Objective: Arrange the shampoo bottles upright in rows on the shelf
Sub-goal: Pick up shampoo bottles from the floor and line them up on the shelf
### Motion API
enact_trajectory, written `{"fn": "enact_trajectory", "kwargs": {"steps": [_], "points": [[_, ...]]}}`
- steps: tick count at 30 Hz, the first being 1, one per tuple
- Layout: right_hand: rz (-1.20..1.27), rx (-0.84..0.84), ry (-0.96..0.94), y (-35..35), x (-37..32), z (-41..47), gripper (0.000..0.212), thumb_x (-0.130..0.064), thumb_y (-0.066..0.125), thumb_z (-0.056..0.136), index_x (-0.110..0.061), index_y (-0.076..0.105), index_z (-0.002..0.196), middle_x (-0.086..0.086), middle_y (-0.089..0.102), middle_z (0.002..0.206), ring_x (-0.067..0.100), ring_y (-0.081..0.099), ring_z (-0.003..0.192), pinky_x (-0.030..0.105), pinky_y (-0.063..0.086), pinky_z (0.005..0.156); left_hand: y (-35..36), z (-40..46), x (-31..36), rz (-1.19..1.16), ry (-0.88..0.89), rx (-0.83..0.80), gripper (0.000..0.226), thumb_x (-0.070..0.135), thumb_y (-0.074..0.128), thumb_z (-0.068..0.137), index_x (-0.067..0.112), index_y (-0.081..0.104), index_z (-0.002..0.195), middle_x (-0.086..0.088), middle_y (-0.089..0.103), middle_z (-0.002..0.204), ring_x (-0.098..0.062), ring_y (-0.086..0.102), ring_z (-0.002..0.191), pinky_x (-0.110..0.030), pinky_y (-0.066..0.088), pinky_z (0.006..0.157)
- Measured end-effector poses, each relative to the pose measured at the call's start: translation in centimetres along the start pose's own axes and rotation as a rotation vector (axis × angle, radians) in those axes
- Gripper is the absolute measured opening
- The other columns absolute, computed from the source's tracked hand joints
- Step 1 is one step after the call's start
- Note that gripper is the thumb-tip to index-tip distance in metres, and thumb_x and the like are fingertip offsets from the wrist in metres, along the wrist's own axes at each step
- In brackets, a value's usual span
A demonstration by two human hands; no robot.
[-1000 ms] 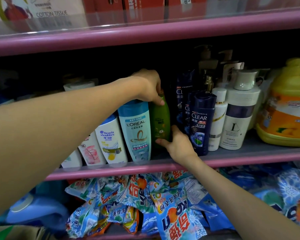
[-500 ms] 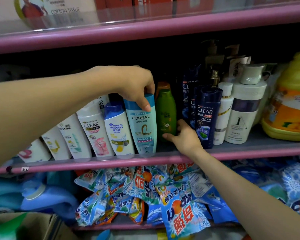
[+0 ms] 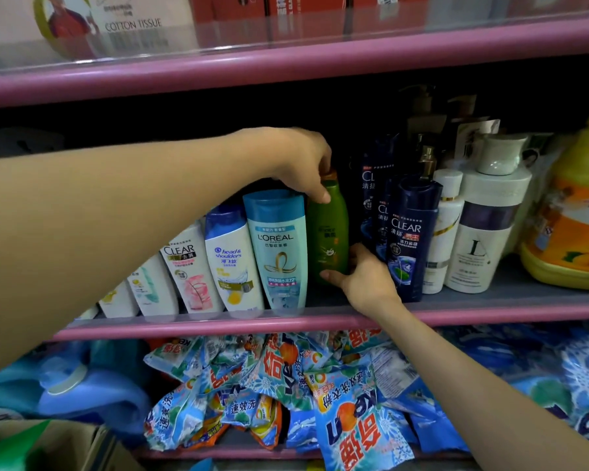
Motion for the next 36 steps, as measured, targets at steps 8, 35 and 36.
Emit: {"fn": "enact_trajectory", "kwargs": {"steps": [8, 35, 36], "points": [[-0.072, -0.007, -0.013, 0.1, -0.3, 0.0, 0.05, -0.042, 0.067, 0.083, -0.019, 0.049, 0.123, 0.006, 0.065, 0.114, 0.03, 0.061, 0.102, 0.038, 0.052, 0.081, 1.2, 2.4, 0.7, 0.056, -0.03, 0.069, 0.048, 0.029, 0.075, 0.078, 0.011, 0.059, 0.12, -0.009, 0.062, 0.112, -0.022, 0.055, 0.092, -0.029, 0.042, 0.072], [-0.151, -0.001, -0.028, -1.1, -0.9, -0.6, 0.055, -0.034, 0.071, 0.081, -0.006, 0.048, 0.122, 0.017, 0.063, 0.118, 0.035, 0.059, 0.108, 0.038, 0.049, 0.088, 0.7, 1.2, 0.4, 0.091, -0.069, 0.134, 0.055, 0.037, 0.073, 0.079, 0.011, 0.056, 0.125, -0.013, 0.061, 0.118, -0.031, 0.058, 0.103, -0.039, 0.046, 0.079], [-0.177, 0.005, -0.04, -1.4, -1.1, -1.0, 0.054, -0.032, 0.07, 0.083, -0.004, 0.047, 0.123, 0.019, 0.062, 0.119, 0.036, 0.059, 0.109, 0.038, 0.049, 0.089, 0.3, 0.5, 0.6, 0.106, -0.064, 0.158, 0.056, 0.039, 0.071, 0.081, 0.011, 0.055, 0.126, -0.014, 0.06, 0.12, -0.034, 0.057, 0.106, -0.041, 0.046, 0.082]]}}
Point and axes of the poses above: each hand's wrist, its own z-axis towards the middle knuckle, its own y-axis out of the palm, x = y × z, the point moved 7 cm from there along z, towards the middle knuckle
